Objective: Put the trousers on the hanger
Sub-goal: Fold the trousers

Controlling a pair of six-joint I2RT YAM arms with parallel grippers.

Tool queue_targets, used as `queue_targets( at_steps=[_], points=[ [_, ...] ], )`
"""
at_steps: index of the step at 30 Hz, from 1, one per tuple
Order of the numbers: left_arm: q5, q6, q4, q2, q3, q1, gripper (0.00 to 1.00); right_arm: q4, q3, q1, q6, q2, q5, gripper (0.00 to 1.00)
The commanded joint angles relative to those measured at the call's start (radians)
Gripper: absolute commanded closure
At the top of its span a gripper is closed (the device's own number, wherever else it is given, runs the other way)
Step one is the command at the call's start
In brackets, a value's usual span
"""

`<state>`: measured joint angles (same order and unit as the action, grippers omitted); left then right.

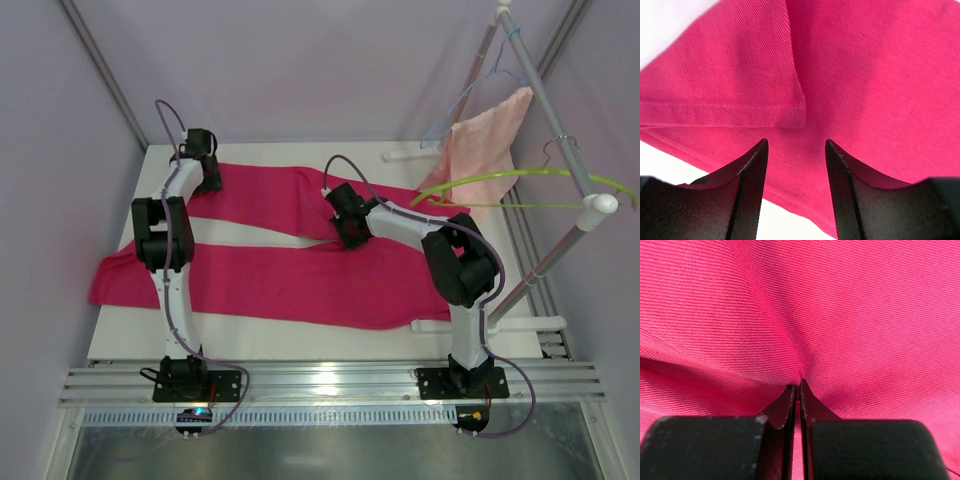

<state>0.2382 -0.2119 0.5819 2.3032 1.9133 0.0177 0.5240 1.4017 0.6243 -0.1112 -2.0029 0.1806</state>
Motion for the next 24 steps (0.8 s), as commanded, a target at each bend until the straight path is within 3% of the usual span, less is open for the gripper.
queue_targets(
  at_steps=[1,4,11,13,17,21,24],
  points=[
    [0.062,0.016,-0.091,0.013,0.01,-0.004,0.49,0.039,-0.012,-0.009,0.01,0.035,-0.001,0.96],
    [0.134,0.016,-0.062,0.059,0.081,-0.004,0.51,0.041,-0.015,-0.008,0.011,0.032,0.002,0.96],
    [0.102,0.022,-0.076,0.081,0.112,-0.005,0.61,0.041,-0.02,-0.008,0.022,0.023,0.005,0.96],
    [0.113,0.02,-0.068,0.085,0.11,-0.007,0.69,0.041,-0.015,-0.008,0.022,0.021,0.005,0.96],
    [0.2,0.028,-0.073,0.076,0.118,-0.007,0.97,0.041,-0.009,-0.008,0.025,0.02,-0.001,0.96],
    [0.448,0.078,-0.051,0.128,0.248,0.01,1.0,0.044,-0.013,-0.008,0.03,0.016,-0.003,0.96],
    [0.502,0.149,-0.053,0.197,0.43,0.054,0.98,0.041,-0.021,-0.008,0.024,0.016,-0.038,0.96]
  ],
)
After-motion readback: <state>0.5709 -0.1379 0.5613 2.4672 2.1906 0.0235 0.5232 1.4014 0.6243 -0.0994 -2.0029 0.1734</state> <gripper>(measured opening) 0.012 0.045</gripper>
